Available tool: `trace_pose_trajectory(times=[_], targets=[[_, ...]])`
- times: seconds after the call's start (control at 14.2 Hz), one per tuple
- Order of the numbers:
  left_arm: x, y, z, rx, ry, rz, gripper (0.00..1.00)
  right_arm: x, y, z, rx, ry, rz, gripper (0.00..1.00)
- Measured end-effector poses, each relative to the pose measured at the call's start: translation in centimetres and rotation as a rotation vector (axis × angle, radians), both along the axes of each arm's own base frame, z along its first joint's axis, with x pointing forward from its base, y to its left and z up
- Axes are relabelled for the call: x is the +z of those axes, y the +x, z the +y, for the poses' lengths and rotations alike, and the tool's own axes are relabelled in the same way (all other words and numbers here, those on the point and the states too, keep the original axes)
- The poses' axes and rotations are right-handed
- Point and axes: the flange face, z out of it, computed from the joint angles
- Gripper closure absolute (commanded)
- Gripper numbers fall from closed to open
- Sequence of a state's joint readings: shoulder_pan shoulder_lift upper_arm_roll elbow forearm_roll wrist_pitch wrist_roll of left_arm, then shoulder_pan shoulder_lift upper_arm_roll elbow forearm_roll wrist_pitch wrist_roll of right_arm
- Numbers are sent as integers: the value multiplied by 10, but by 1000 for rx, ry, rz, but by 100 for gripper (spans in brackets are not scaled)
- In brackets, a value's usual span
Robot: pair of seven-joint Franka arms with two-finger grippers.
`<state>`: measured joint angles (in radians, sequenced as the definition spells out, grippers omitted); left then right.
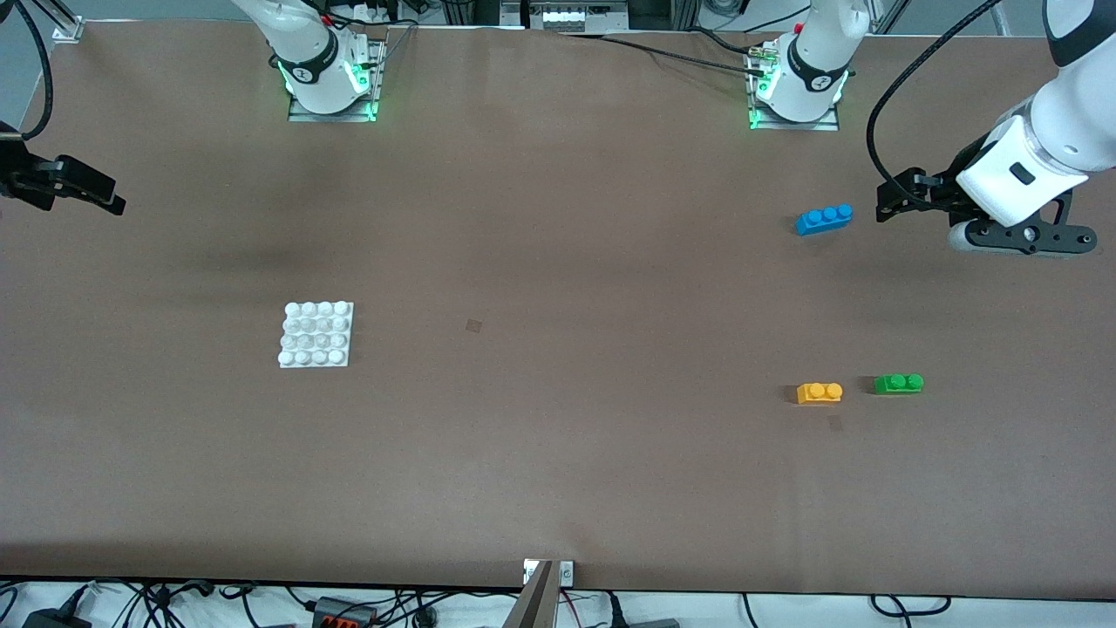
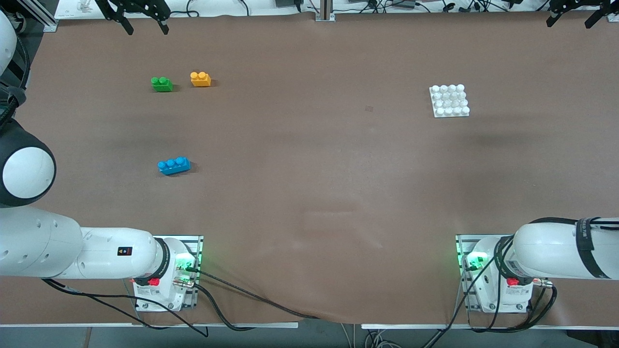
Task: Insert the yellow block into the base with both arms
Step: 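Reach the right gripper toward the white base while the left gripper reaches the yellow block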
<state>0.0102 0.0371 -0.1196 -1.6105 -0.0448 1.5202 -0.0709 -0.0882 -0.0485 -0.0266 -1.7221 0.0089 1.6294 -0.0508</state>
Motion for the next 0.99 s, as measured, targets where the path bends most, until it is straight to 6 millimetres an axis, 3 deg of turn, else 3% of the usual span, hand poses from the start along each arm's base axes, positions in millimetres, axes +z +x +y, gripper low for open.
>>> trace_pose_trajectory(times=[0.63,0.99], targets=[[-6,5,0,0,-1,10,0,-5,-6,1,1,6,55,0],[-51,25,0,1,-4,71,0,-22,1,5,11,11,106,0]])
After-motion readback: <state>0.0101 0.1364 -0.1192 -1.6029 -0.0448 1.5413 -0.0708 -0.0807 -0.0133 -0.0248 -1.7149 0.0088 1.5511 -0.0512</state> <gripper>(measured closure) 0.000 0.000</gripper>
